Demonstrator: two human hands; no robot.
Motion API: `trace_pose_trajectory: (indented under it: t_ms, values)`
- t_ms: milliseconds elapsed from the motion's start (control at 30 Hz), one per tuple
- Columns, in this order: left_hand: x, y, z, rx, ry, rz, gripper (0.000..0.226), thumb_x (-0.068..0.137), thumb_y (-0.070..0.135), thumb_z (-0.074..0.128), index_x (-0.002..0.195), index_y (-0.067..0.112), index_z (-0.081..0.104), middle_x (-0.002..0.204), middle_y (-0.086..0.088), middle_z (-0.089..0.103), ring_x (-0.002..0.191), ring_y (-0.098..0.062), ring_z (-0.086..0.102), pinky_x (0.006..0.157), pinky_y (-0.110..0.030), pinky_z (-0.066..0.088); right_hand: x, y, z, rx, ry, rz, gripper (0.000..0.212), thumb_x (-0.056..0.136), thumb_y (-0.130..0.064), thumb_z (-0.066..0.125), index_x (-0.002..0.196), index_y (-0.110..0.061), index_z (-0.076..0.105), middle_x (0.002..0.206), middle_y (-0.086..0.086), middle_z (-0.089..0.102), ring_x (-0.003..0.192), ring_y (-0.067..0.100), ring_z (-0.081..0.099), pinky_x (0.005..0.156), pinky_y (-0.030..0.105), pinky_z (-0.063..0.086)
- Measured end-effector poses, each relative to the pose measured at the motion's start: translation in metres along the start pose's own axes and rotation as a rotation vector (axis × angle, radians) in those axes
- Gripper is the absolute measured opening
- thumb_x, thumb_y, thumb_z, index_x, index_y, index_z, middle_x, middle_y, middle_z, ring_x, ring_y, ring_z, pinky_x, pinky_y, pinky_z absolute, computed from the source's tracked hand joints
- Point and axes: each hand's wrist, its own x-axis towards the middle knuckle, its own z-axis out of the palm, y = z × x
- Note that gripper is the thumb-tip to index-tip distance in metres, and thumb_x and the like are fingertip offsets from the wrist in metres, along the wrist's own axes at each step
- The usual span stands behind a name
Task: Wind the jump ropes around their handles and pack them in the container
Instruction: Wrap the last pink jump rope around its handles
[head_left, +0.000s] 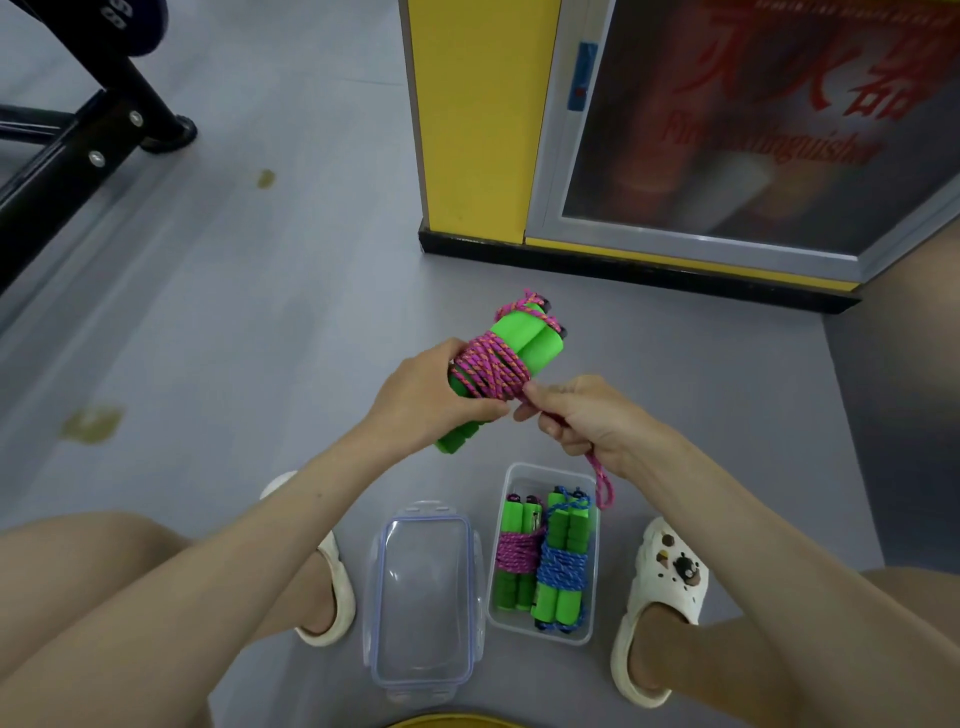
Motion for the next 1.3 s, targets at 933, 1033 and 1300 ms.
trace_pose_trajectory:
  t_ms: [933, 1033, 1300]
  values:
    - [-0.002, 0.010, -0.009, -0.666, -0.405, -0.268, 0.068, 0.069, 0.048, 0.068, 0.127, 0.015, 0.054, 0.108, -0.009, 0.068, 0.088, -0.028, 0.069, 0.070, -0.033, 0.057, -0.007, -0.010, -0.003, 0.222, -0.177, -0.143, 0.043, 0.081, -0.045, 0.055, 0.058, -0.011, 0.041, 0.042, -0.004, 0.037, 0.034, 0.003, 0.021, 0.034, 0.014, 0.014]
    - [-0.009, 0.013, -0.006, -0.742, -0.438, -0.266, 0.044, 0.074, 0.030, 0.070, 0.111, 0.008, 0.061, 0.096, -0.011, 0.070, 0.070, -0.027, 0.069, 0.058, -0.030, 0.057, -0.008, -0.010, -0.003, 0.170, -0.181, -0.140, 0.042, 0.080, -0.046, 0.055, 0.061, -0.010, 0.047, 0.046, -0.002, 0.042, 0.036, 0.005, 0.020, 0.037, 0.016, 0.014]
    - [-0.002, 0.010, 0.007, -0.504, -0.123, -0.162, 0.038, 0.070, 0.021, 0.084, 0.100, 0.019, 0.061, 0.088, -0.002, 0.071, 0.071, -0.013, 0.068, 0.067, -0.026, 0.058, -0.008, -0.009, 0.006, 0.159, 0.196, -0.197, 0.022, 0.081, -0.022, 0.072, 0.076, -0.001, 0.068, 0.059, 0.010, 0.062, 0.038, 0.008, 0.050, 0.039, 0.018, 0.042]
